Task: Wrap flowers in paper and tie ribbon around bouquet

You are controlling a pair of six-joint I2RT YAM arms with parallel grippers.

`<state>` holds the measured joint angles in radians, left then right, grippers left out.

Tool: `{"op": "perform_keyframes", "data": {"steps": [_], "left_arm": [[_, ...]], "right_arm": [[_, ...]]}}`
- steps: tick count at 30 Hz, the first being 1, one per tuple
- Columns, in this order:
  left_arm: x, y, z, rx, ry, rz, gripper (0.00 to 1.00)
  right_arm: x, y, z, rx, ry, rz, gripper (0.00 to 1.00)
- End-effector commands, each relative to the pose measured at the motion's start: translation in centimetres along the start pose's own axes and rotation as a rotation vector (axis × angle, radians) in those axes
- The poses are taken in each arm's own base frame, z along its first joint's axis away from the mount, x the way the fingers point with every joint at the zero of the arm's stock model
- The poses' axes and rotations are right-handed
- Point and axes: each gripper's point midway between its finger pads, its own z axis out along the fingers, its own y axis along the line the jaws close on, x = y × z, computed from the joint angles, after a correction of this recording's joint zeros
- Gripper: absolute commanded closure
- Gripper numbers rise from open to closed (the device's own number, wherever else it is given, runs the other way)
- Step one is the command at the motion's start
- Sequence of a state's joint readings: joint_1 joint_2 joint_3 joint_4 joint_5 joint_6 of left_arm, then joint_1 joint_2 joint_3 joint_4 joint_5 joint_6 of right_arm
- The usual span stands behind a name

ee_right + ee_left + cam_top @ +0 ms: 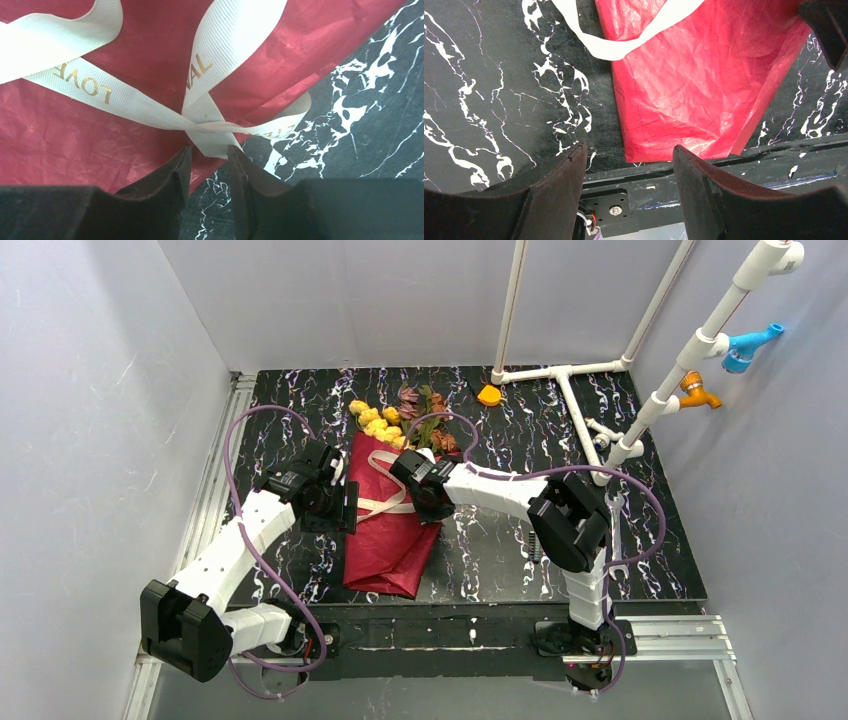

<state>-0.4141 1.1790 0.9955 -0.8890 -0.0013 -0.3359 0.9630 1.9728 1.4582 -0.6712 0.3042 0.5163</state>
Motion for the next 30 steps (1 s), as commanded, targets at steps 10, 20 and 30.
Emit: {"op": "perform_keyframes", "data": {"steps": [10,20,30], "left_arm": [[0.5,0.8,0.0,-0.026,-0.006,0.004,0.39],[0.7,0.8,0.5,-0.028,0.003,0.007,0.39],[0.8,0.8,0.6,-0.029,0.009,0.006,0.39]], "right_arm": [[-2.7,-0.5,-1.0,0.035,-0.105,-0.054,0.46],[-4.8,-1.5,-2.9,0.065,-0.201,-0.079,0.43],[-3.3,-1.0,-0.2,0.049,-0.141,-0.101,0.47]]}}
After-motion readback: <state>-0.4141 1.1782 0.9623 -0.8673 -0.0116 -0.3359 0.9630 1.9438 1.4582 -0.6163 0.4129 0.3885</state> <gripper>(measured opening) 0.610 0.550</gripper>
